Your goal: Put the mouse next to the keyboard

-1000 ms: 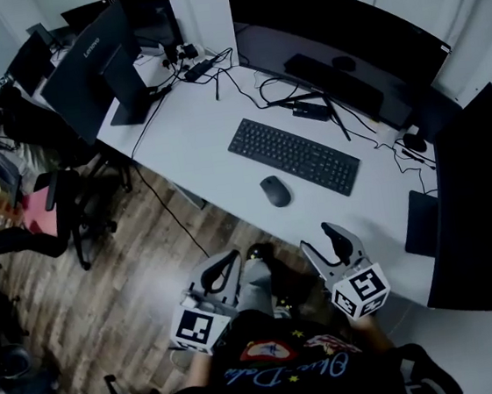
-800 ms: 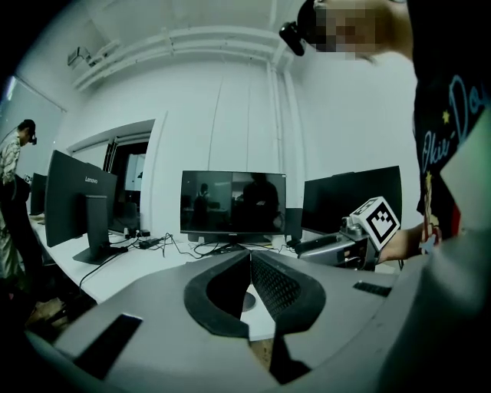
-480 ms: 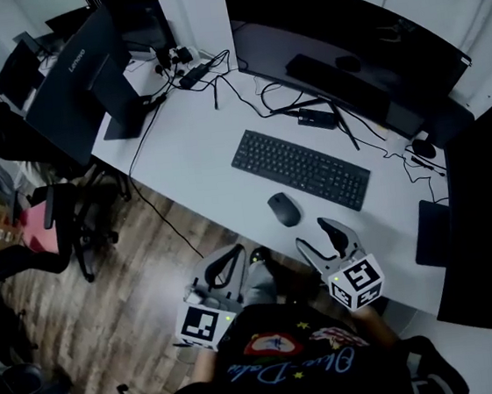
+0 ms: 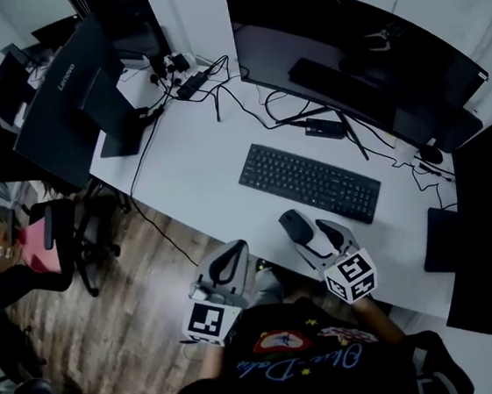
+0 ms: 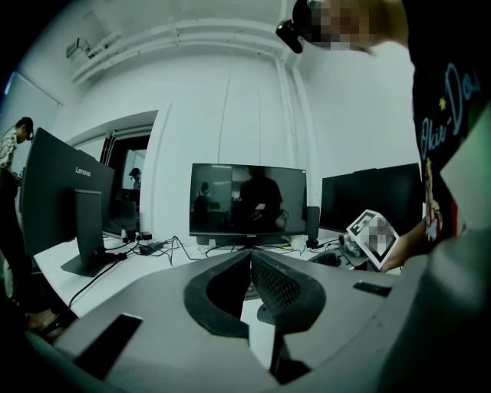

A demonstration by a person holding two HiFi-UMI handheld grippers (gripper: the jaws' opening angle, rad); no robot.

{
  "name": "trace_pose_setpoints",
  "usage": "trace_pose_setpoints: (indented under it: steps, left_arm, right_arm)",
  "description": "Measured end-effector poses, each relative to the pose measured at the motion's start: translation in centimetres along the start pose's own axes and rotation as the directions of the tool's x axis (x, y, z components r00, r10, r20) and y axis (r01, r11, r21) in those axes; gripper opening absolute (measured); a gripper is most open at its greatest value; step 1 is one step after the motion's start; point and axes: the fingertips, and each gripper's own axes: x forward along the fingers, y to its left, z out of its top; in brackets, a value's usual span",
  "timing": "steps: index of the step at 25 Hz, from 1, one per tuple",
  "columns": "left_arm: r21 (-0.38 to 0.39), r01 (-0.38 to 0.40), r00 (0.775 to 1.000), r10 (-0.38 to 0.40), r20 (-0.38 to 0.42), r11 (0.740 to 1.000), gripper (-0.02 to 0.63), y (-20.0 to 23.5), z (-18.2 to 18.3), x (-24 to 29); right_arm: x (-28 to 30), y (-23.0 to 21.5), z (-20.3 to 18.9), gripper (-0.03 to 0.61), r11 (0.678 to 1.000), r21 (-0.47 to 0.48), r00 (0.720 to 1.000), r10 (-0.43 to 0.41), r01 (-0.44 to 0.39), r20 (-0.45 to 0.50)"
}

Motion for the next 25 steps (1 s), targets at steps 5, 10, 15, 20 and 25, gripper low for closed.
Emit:
trace_pose_setpoints:
  steps: [5,10,15,20,25]
  left_arm:
    - [-0.008,-0.004,1.000,0.004,0.002,1.000,0.005,2.0,0.2,1.2]
    - [-0.028,-0.013,1.000,0.013,-0.020,1.000,0.005,3.5,-0.3,1.5]
    - [-0.037,-0.019,0.999,0.018,-0.031,0.999,0.005,4.9,-0.6,2.0]
    - [-0.041,-0.009,0.999,0.007,-0.045,0.999,0.005,5.9,-0.7,2.7]
    - [-0.041,-0.001,0.998,-0.002,-0.055,0.999,0.005,6.6,-0.8,3.5]
  right_arm:
    - [3.1,-0.7,-1.8,0.264,1.000,-0.009,0.998,-0.006,0.005,-0.059]
    - [5.4,-1.7,-4.2,0.272,0.999,-0.040,0.988,-0.010,0.005,-0.152]
    - [7.0,-2.6,-6.2,0.276,0.998,-0.062,0.974,-0.029,0.015,-0.225]
    - [8.2,-2.7,-7.7,0.282,0.999,-0.031,0.961,-0.015,0.007,-0.278]
    - [9.1,-2.3,-7.9,0.284,1.000,-0.025,0.953,-0.006,-0.001,-0.303]
